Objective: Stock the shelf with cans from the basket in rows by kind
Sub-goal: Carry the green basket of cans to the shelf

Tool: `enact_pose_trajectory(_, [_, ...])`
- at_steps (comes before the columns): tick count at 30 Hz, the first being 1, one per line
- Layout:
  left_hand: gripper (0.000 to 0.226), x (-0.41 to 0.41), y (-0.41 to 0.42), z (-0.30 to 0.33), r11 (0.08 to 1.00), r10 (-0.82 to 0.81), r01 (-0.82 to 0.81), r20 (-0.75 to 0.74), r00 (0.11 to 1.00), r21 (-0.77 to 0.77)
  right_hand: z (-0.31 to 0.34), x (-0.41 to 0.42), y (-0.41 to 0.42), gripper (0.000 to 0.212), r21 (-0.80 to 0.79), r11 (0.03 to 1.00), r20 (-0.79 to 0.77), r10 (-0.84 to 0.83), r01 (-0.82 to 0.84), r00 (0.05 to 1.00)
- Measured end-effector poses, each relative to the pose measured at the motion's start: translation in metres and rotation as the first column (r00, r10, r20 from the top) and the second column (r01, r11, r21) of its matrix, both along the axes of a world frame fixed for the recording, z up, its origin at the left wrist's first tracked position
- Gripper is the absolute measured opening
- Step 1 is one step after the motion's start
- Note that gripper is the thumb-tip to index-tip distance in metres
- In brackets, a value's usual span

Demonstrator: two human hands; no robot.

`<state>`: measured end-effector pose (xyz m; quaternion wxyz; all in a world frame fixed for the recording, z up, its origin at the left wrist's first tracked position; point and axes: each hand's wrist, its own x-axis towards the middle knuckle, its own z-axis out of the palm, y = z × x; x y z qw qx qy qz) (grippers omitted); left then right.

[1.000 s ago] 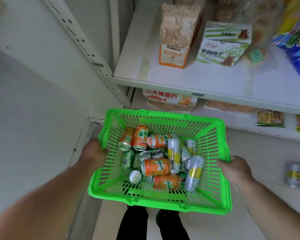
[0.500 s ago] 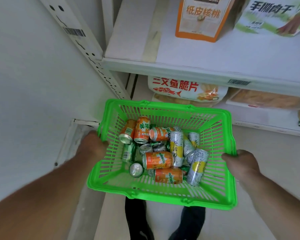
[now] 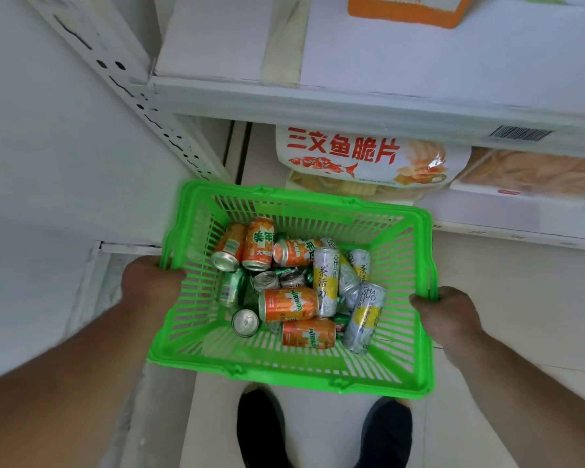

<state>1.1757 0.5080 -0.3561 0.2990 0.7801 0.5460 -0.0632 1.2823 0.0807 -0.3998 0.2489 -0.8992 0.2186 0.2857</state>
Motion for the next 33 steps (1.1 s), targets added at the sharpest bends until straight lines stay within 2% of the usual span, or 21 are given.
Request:
enact_pose_trajectory(5, [0.032, 0.003, 0.002, -0.012, 0.997, 0.074, -0.074, 0.058, 0.996, -0.002, -0.012, 0.005, 0.008, 0.027, 0.005, 1.0, -0.007, -0.028, 0.028, 1.0])
enact_pose_trajectory(9, [0.029, -0.001, 0.004, -0.023, 0.996, 0.092, -0.092, 0.027, 0.995, 0.005, -0.017, 0.0, 0.008, 0.025, 0.011, 0.999, 0.001, -0.05, 0.05, 0.999])
enact_pose_trajectory(14, [0.031, 0.0, 0.007, -0.027, 0.999, 0.04, -0.041, 0.012, 0.999, 0.016, -0.016, -0.002, 0.009, 0.025, 0.007, 0.999, 0.022, -0.04, 0.04, 0.999])
enact_pose_trajectory(21, [0.029, 0.001, 0.0, -0.035, 1.0, -0.011, 0.011, 0.0, 1.0, -0.023, -0.006, 0.012, 0.0, 0.027, -0.026, 1.0, -0.058, 0.013, -0.015, 0.998])
enact_pose_trajectory(26, [0.027, -0.003, 0.0, -0.033, 0.997, -0.057, 0.056, -0.019, 0.998, -0.052, -0.001, 0.01, -0.002, 0.021, 0.048, 0.999, -0.079, -0.009, 0.013, 0.997])
enact_pose_trajectory(28, [0.033, -0.01, -0.005, -0.033, 0.996, -0.055, 0.051, -0.052, 0.997, -0.077, 0.004, 0.009, -0.002, 0.021, 0.052, 0.999, -0.093, -0.007, 0.012, 0.996])
enact_pose_trajectory(29, [0.037, -0.014, -0.011, -0.031, 0.997, -0.063, 0.059, -0.066, 0.996, -0.058, 0.006, 0.008, -0.003, 0.026, 0.049, 0.999, -0.104, -0.001, 0.006, 0.995])
enact_pose_trajectory(31, [0.045, -0.025, -0.025, -0.025, 0.988, -0.124, 0.128, -0.054, 0.991, 0.085, 0.011, 0.004, -0.001, 0.047, -0.01, 1.0, -0.087, 0.024, -0.025, 0.996])
enact_pose_trajectory(33, [0.054, -0.037, -0.045, -0.018, 0.944, -0.247, 0.242, -0.005, 0.969, 0.224, 0.023, -0.005, 0.004, 0.056, -0.091, 0.992, 0.121, 0.095, -0.084, 0.988])
